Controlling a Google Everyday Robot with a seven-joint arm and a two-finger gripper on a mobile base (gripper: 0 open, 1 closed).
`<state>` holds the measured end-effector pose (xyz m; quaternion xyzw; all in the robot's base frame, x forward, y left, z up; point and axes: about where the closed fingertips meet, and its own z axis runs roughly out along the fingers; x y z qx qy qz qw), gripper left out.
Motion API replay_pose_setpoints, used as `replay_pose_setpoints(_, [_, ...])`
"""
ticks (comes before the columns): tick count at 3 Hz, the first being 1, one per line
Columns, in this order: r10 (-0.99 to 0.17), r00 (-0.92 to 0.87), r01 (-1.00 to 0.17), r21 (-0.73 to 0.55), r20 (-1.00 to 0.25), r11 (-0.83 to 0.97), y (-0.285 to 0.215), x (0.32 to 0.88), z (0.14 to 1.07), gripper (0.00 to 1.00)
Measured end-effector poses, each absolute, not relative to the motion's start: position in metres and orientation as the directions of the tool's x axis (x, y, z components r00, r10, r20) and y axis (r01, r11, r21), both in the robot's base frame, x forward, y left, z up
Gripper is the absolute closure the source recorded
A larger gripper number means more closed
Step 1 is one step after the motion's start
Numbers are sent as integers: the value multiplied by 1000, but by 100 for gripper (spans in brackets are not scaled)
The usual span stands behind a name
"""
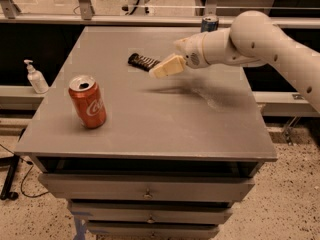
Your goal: Move rxbar chocolate near redbull can
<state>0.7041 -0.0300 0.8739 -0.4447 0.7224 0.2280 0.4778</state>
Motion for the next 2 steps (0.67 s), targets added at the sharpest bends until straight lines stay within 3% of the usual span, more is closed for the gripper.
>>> replay_pose_setpoints(2, [-417,-164,-874,-64,-894,481,-12,718,856,0])
